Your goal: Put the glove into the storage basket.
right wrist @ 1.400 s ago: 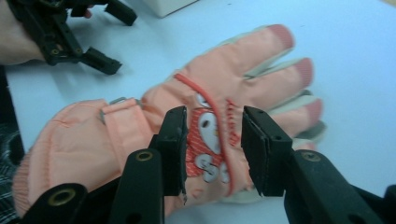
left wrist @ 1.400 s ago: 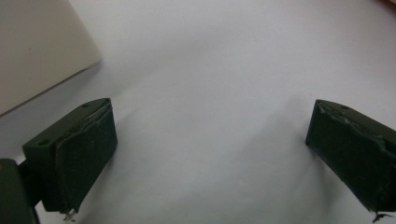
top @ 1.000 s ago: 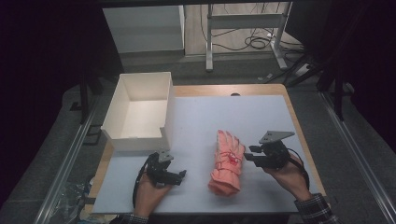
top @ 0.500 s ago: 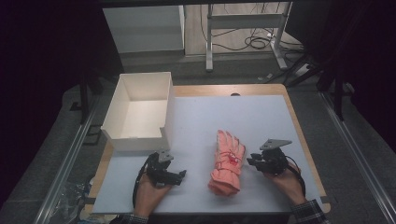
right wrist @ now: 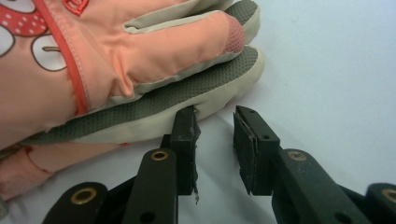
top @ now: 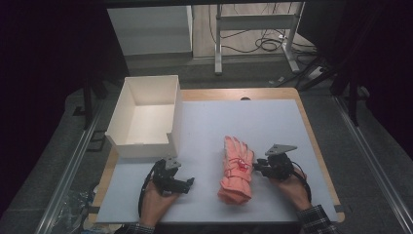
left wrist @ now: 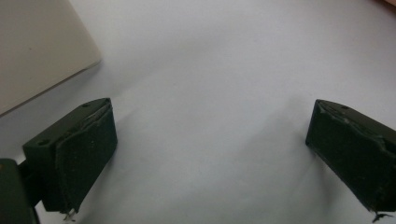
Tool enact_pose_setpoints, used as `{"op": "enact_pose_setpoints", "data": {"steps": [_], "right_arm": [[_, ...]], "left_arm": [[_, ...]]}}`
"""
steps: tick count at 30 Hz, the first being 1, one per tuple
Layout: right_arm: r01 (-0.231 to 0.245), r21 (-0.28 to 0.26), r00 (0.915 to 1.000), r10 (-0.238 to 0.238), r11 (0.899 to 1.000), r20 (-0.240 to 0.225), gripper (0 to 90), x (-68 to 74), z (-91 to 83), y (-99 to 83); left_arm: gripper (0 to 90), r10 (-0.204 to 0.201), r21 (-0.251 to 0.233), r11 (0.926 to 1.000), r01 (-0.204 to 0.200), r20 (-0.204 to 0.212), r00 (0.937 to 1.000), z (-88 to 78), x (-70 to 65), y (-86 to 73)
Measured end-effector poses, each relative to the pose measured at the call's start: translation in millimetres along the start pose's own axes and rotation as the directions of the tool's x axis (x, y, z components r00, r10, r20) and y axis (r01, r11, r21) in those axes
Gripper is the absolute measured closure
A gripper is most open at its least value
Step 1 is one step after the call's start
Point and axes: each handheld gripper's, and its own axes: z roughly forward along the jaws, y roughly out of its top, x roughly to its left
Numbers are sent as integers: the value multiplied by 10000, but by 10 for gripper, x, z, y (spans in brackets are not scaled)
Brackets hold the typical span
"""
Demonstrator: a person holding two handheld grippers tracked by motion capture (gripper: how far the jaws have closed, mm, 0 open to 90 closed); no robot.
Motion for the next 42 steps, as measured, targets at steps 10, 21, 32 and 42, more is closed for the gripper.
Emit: {"op": "enact_pose_setpoints", "data": {"steps": [10,21,32,42], "right_arm": [[-26,-91,10000,26,10000,-5,668,9,46,51],[-204,-368,9997,199,9991,-150,622,14,-162,-1],[-292,-239,9944,266,9993,-1022,665,244,-235,-154],[92,-141,9878,-113,9999,-1556,677,548,-237,-241]], "left_arm": [[22,-5,19,10000,5,13,10000,-1,1,1],[22,-8,6,10000,8,6,10000,0,0,0],[22,-7,3,10000,7,4,10000,0,0,0],[22,-2,2,10000,2,4,10000,0,0,0]]}}
